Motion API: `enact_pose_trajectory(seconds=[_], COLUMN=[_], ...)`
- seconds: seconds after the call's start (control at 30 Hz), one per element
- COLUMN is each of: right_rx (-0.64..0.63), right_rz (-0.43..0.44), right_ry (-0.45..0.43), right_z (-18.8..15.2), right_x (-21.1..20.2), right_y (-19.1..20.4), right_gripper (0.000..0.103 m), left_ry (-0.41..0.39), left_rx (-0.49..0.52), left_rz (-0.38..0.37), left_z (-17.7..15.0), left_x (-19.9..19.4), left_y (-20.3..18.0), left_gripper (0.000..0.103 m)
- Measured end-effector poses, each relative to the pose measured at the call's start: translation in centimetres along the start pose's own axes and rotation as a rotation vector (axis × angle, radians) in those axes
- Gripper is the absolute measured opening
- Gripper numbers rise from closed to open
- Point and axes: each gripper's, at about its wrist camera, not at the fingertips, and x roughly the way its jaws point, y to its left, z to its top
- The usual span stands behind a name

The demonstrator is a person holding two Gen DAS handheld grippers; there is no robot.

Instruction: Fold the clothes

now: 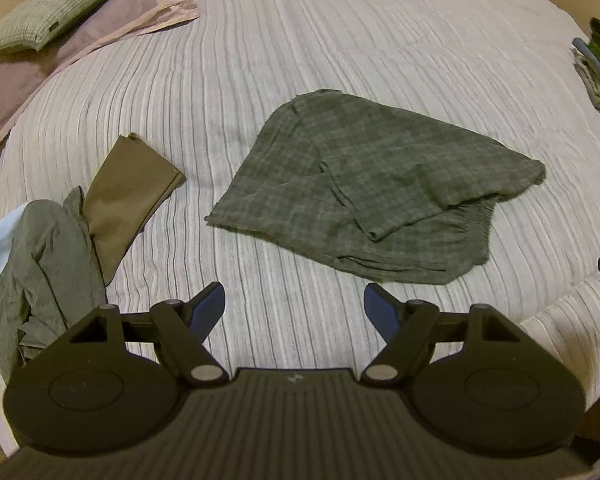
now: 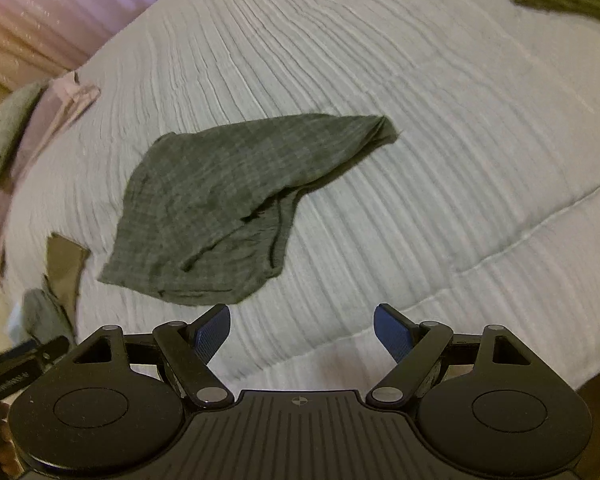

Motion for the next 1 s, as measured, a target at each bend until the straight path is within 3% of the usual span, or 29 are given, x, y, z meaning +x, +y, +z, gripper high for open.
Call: enact_pose_trajectory(seconds=[0.27, 0.57, 0.6, 0.63, 0.8, 0.83, 0.87, 0.9, 0.97, 1.0], right_rx=[0.321, 0.482, 0.501, 0.521, 0.595, 0.601, 0.602, 0.596, 0.572, 0.552], right_rz=[0.202, 0.331, 0.340, 0.349, 0.341, 0.342, 0.342, 0.339, 0.325, 0.322], right_ry=[0.011, -0.034, -0.041, -0.048, -0.082, -0.088, -0.090, -0.084, -0.086, -0.093], right_z=[-0.3, -1.4, -1.5, -1.6, -1.9, -1.8, -1.7, -1.4, -0.5, -0.1], right_x=[5.8, 12.7, 13.4, 14.1, 17.2, 17.5, 17.9, 18.1, 17.9, 17.4], right_y=[-3.6, -4.1, -4.1, -4.2, -4.9, -5.0, -5.2, -5.3, -5.7, -5.8], right_gripper=[0.081, 0.080, 0.069, 0.064, 0.060, 0.054, 0.027, 0.014, 0.009, 0.008], left_ry=[0.055, 0.075, 0.077, 0.079, 0.111, 0.115, 0.113, 0.110, 0.102, 0.100], left_rx=[-0.156, -0.355, -0.373, -0.389, -0.490, -0.509, -0.514, -0.516, -0.513, -0.516], left_rz=[-0.015, -0.013, -0.017, -0.019, -0.046, -0.049, -0.045, -0.039, -0.029, -0.041], left_z=[0.8, 3.0, 3.3, 3.5, 4.1, 4.1, 4.1, 4.1, 4.2, 4.3], left_x=[5.9, 14.2, 15.1, 16.0, 19.9, 20.5, 20.7, 21.0, 21.1, 20.9], left_y=[4.1, 8.0, 8.4, 8.6, 9.7, 9.9, 9.9, 9.9, 9.9, 9.9], left_gripper=[0.071, 0.071, 0.071, 0.071, 0.067, 0.063, 0.056, 0.048, 0.004, 0.001])
